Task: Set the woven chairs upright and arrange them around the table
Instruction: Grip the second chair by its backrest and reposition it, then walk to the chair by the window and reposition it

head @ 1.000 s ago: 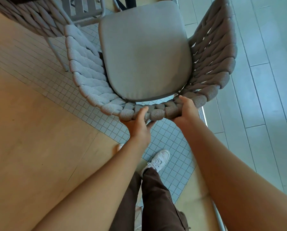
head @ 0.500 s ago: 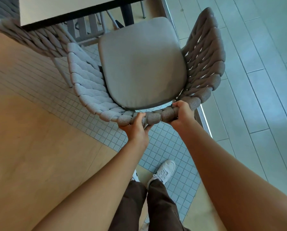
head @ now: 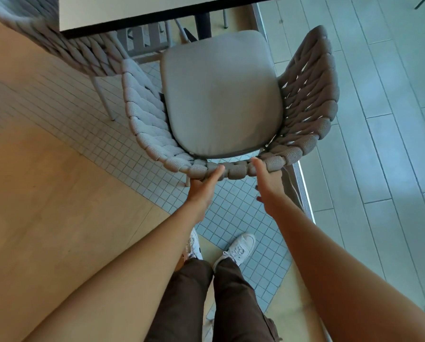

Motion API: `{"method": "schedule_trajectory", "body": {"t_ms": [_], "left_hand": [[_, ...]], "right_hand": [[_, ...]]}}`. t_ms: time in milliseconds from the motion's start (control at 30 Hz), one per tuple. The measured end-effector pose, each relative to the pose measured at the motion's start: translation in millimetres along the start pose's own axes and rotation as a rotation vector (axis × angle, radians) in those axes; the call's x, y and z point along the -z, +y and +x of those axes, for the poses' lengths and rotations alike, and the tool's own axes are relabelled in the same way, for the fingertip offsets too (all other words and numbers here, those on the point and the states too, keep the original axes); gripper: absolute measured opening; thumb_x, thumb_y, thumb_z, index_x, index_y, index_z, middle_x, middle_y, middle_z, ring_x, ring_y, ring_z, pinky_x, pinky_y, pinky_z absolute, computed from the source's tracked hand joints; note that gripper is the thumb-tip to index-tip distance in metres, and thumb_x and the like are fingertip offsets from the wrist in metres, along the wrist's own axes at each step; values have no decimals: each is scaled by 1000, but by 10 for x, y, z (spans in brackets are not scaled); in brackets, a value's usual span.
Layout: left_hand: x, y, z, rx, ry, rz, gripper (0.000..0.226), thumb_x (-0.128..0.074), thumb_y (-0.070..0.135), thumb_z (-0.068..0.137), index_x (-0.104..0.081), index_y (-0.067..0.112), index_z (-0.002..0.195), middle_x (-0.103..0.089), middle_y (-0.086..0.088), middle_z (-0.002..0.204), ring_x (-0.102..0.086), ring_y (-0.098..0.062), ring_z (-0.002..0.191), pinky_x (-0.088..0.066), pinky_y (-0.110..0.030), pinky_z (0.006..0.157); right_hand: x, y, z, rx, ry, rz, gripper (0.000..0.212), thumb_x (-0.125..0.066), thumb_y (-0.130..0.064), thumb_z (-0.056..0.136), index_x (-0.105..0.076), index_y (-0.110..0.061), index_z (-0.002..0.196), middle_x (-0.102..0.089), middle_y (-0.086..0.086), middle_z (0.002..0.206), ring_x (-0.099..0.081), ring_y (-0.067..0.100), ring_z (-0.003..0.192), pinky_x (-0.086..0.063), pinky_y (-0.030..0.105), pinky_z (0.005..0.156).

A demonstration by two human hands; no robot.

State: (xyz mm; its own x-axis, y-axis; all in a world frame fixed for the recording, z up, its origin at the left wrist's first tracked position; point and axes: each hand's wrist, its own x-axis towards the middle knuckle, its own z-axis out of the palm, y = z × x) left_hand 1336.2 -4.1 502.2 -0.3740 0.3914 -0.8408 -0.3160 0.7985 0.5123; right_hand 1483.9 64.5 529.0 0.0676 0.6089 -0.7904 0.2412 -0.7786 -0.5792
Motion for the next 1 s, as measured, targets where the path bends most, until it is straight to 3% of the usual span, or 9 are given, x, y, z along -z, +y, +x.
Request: {"method": "schedule_trajectory", "body": {"t_ms": [67,167,300,467,567,733,1000], "left_hand": [[192,20,-77,-56,-46,248,95,-61,85,70,-48,28,144,-52,2,145,-49,-23,130,-44,-44,103],[478,78,-198,-143,-146,518,90,-46,92,72,-57,33,139,-55,3,144,-50,-20,129,-42,-43,102],[896,70,-343,-231,-124,759,89,-44,92,72,-54,31,136,-56,6,143,-55,-18,123,-46,-44,99],[1634,23,-357,-316,101,1000,76,-37,85,82,-53,31,132,-60,4,135,-60,-23,113,-48,-39,85],[2150,8,-300,-334,174,1020,74,-39,80,85,-53,28,136,-58,0,139,-57,-27,121,-44,-42,92],[3137,105,-203,-392,243,1013,74,-42,74,89,-50,24,142,-56,-4,143,-52,-30,128,-37,-45,103],[4762,461,-104,-455,365,982,72,-44,72,91,-50,23,143,-56,-6,142,-50,-30,131,-35,-44,107]], "right_hand": [[23,105,-155,70,-99,-402,88,-49,-72,93,-34,-16,159,-47,18,154,-46,36,139,-38,52,111],[14,136,-350,171,-281,-1063,91,-33,-84,91,-41,-20,157,-49,15,156,-47,35,141,-40,52,110],[-206,-29,-609,358,-332,-1473,83,-37,-82,92,-44,-26,153,-54,7,151,-54,31,134,-46,49,102],[-819,-249,-859,492,-456,-1651,81,-39,-77,95,-40,-25,156,-47,7,158,-46,30,143,-44,50,110],[-1326,-336,-1019,612,-507,-1744,81,-38,-77,95,-40,-25,156,-51,7,155,-49,30,140,-46,49,106],[-2334,-512,-1326,791,-446,-1794,83,-35,-80,92,-42,-24,153,-60,7,145,-54,32,135,-49,53,104],[-3903,-947,-1666,837,-433,-1752,91,-40,-82,91,-29,-24,160,-43,10,160,-44,35,144,-35,58,116]]}}
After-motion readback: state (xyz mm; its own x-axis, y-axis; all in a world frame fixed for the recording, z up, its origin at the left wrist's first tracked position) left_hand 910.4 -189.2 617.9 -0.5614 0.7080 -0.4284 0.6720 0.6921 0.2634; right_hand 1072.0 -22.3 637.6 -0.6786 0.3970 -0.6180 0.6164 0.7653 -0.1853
